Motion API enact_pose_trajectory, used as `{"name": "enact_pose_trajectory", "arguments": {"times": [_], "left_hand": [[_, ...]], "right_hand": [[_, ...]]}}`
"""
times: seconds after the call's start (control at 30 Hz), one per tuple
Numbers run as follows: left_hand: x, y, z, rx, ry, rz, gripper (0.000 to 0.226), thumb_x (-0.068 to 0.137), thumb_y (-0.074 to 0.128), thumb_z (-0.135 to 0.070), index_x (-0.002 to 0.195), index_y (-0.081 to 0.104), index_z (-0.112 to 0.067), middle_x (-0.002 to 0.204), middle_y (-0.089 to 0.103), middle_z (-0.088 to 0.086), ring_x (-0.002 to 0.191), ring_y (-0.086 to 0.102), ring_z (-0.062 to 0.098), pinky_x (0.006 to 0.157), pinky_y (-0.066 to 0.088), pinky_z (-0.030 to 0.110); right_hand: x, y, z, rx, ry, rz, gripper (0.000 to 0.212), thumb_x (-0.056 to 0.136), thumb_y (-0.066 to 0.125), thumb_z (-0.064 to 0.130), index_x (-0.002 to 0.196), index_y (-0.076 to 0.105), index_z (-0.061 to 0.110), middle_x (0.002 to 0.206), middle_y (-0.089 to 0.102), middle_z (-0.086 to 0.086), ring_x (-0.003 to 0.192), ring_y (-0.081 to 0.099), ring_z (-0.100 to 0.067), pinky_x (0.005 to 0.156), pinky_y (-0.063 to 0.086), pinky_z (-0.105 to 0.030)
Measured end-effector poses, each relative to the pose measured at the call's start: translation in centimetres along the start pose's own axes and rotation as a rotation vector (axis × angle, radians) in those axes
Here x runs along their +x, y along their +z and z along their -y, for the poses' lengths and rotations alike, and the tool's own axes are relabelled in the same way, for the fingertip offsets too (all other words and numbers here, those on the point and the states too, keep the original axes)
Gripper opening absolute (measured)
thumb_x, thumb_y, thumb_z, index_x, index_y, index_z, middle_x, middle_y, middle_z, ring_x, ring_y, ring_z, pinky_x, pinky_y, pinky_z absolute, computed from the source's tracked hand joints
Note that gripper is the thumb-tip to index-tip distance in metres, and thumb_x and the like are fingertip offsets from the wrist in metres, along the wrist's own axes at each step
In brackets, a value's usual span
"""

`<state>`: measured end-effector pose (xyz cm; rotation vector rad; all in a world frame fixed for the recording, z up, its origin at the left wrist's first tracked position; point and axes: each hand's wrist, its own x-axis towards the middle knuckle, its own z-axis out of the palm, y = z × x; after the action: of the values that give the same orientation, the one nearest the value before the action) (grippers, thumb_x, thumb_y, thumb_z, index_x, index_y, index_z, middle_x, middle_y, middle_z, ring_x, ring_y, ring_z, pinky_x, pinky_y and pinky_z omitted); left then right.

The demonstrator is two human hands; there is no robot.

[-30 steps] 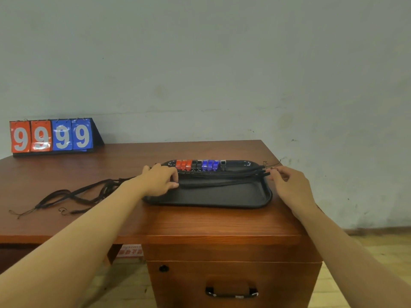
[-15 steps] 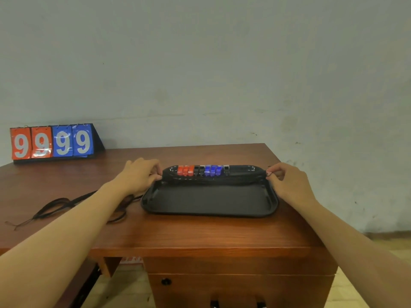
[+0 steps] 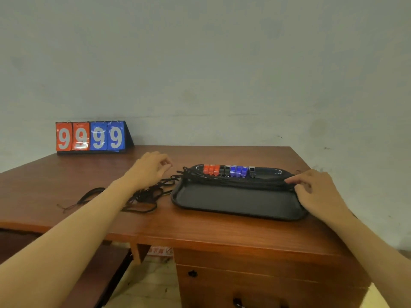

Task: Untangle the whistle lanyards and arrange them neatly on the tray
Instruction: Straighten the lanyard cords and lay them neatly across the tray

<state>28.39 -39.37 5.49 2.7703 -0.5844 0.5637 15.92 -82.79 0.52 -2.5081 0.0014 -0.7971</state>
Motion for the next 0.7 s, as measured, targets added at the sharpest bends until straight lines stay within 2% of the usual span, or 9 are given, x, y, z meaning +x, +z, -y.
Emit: {"name": "enact_pose_trajectory", "arguments": {"times": [0.1, 0.2, 0.27, 0.37, 0.43, 0.5, 0.6, 0.7], "left_hand": [[-2.1, -1.2, 1.7, -0.034, -0.093, 0.087, 0.025, 0.100, 0.055, -0.039, 0.118, 0.061, -0.023, 0.109, 0.062, -0.005, 0.091, 0.058, 0.006, 0.082, 0.048, 0.025], [-4.2, -1.6, 2.5, -0.037, -0.164, 0.277, 0.039, 0.092, 0.061, -0.055, 0.119, 0.057, -0.027, 0.109, 0.062, -0.010, 0.098, 0.060, 0.007, 0.084, 0.049, 0.024], [-5.2, -1.4, 2.2, -0.029, -0.194, 0.334, 0.039, 0.090, 0.068, -0.050, 0.120, 0.057, -0.028, 0.111, 0.059, -0.012, 0.102, 0.058, 0.009, 0.088, 0.047, 0.025], [-5.9, -0.8, 1.8, -0.016, -0.226, 0.302, 0.031, 0.092, 0.070, -0.034, 0.121, 0.063, -0.026, 0.113, 0.061, -0.011, 0.107, 0.060, 0.012, 0.097, 0.049, 0.031], [-6.1, -0.8, 1.9, -0.036, -0.227, 0.235, 0.018, 0.094, 0.068, -0.032, 0.111, 0.068, -0.028, 0.109, 0.070, -0.009, 0.098, 0.065, 0.011, 0.095, 0.054, 0.036], [-6.2, -1.4, 2.0, -0.102, -0.202, 0.141, 0.006, 0.096, 0.065, -0.031, 0.101, 0.067, -0.032, 0.095, 0.071, -0.010, 0.087, 0.064, 0.004, 0.090, 0.056, 0.037], [-6.0, -3.0, 1.9, -0.159, -0.152, 0.102, 0.013, 0.098, 0.063, -0.031, 0.110, 0.066, -0.033, 0.099, 0.068, -0.016, 0.091, 0.063, 0.001, 0.097, 0.052, 0.037], [-6.2, -4.4, 2.6, -0.135, -0.125, 0.249, 0.035, 0.095, 0.067, -0.034, 0.129, 0.060, -0.032, 0.120, 0.064, -0.015, 0.112, 0.059, 0.007, 0.107, 0.046, 0.038]], "right_hand": [[-1.8, 0.1, 2.5, -0.092, -0.137, 0.004, 0.026, 0.092, 0.055, 0.021, 0.099, 0.069, 0.042, 0.100, 0.060, 0.012, 0.100, 0.047, -0.014, 0.088, 0.041, -0.034], [-3.9, 1.2, 5.6, -0.170, -0.191, 0.038, 0.023, 0.096, 0.050, 0.029, 0.105, 0.068, 0.040, 0.105, 0.056, 0.016, 0.105, 0.040, -0.010, 0.089, 0.037, -0.035], [-4.7, 2.3, 6.9, -0.218, -0.191, 0.087, 0.023, 0.097, 0.048, 0.034, 0.111, 0.064, 0.042, 0.111, 0.054, 0.017, 0.110, 0.038, -0.009, 0.094, 0.035, -0.036], [-5.1, 2.9, 7.3, -0.225, -0.181, 0.114, 0.023, 0.098, 0.047, 0.036, 0.114, 0.062, 0.042, 0.116, 0.051, 0.019, 0.116, 0.035, -0.008, 0.098, 0.031, -0.038], [-5.1, 2.8, 7.1, -0.200, -0.139, 0.089, 0.022, 0.098, 0.048, 0.035, 0.113, 0.062, 0.041, 0.115, 0.051, 0.018, 0.116, 0.035, -0.009, 0.096, 0.032, -0.039], [-5.1, 2.7, 7.1, -0.207, -0.128, 0.086, 0.022, 0.098, 0.047, 0.034, 0.113, 0.062, 0.041, 0.115, 0.051, 0.017, 0.116, 0.035, -0.009, 0.096, 0.032, -0.039], [-5.2, 2.7, 7.2, -0.213, -0.142, 0.092, 0.022, 0.098, 0.046, 0.034, 0.112, 0.062, 0.041, 0.116, 0.053, 0.017, 0.116, 0.036, -0.009, 0.096, 0.031, -0.039], [-5.1, 2.7, 7.1, -0.205, -0.141, 0.098, 0.021, 0.098, 0.047, 0.035, 0.112, 0.061, 0.042, 0.118, 0.053, 0.017, 0.118, 0.036, -0.009, 0.099, 0.031, -0.040]]}}
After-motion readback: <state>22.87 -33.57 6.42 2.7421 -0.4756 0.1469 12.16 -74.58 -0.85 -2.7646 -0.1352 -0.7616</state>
